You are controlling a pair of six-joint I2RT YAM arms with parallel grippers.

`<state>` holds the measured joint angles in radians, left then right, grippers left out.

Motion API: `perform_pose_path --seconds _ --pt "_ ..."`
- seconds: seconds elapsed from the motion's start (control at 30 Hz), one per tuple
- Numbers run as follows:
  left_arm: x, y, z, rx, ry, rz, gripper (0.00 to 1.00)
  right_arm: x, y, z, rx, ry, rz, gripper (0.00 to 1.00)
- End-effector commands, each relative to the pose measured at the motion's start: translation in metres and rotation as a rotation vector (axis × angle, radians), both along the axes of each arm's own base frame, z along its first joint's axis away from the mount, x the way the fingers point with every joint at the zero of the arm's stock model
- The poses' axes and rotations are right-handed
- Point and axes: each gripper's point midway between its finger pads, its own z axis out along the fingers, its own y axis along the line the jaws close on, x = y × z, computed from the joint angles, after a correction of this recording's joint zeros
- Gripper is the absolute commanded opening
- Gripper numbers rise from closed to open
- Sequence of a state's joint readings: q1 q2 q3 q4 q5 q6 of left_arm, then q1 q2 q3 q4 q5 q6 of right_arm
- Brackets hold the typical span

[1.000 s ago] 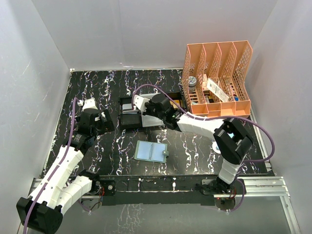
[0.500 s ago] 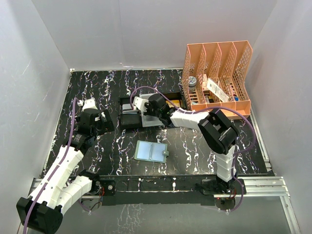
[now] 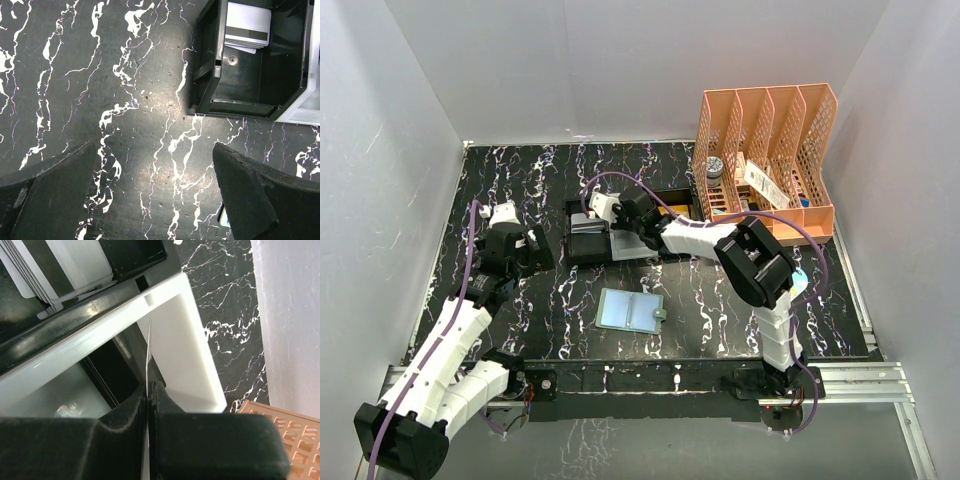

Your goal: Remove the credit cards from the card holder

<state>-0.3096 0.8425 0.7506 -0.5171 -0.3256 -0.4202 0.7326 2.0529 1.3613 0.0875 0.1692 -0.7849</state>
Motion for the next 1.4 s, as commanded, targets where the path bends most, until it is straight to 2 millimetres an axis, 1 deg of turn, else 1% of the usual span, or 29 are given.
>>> perform_pose_path --seconds 0.0,0.13,0.27,0.4,0.53,0.67,0.73,0.83,0.87,1.03,1.17,1.27,1.33,1.37 --pt "0.001 0.004 0.006 0.013 -0.011 0.018 0.99 0.017 0.007 0.009 0.01 -0.056 -0.014 0.01" --pt "0.002 0.004 0.004 0.014 -0.004 0.014 0.99 0.017 0.007 0.003 -0.005 -0.037 -0.01 0.08" --pt "0.002 0.004 0.003 0.016 0.0 0.015 0.99 0.013 0.009 0.006 0.005 -0.02 0.0 0.26" --pt "0.002 0.004 0.003 0.017 0.003 0.012 0.99 0.01 0.014 0.018 0.063 -0.011 0.022 0.4" --pt "0.003 0.004 0.002 0.014 0.008 0.011 0.99 0.011 0.018 0.024 0.108 0.003 0.035 0.45" --pt "0.003 0.004 0.001 0.012 0.011 0.01 0.99 0.016 0.018 0.024 0.13 0.013 0.023 0.46" --pt "0.003 0.003 0.001 0.013 0.011 0.008 0.99 0.015 0.018 0.023 0.128 0.023 0.028 0.47" --pt "0.003 0.004 0.0 0.013 0.014 0.009 0.99 0.013 0.02 0.03 0.156 0.029 0.034 0.48" --pt "0.003 0.004 0.0 0.012 0.015 0.009 0.99 0.012 0.022 0.035 0.176 0.032 0.037 0.48" --pt "0.003 0.002 -0.001 0.008 0.017 0.001 0.99 0.004 0.028 0.073 0.293 0.019 0.06 0.52" --pt "0.003 0.002 -0.002 0.006 0.02 0.0 0.99 -0.003 0.026 0.104 0.375 -0.009 0.051 0.53" --pt "0.003 0.001 -0.002 0.004 0.022 -0.003 0.99 -0.013 0.02 0.134 0.484 -0.022 0.029 0.54" --pt "0.003 0.001 -0.002 0.003 0.024 -0.005 0.99 -0.023 0.016 0.155 0.603 -0.009 -0.009 0.56" --pt "0.003 0.001 -0.002 0.002 0.022 -0.006 0.99 -0.031 0.011 0.171 0.677 0.0 -0.031 0.57"
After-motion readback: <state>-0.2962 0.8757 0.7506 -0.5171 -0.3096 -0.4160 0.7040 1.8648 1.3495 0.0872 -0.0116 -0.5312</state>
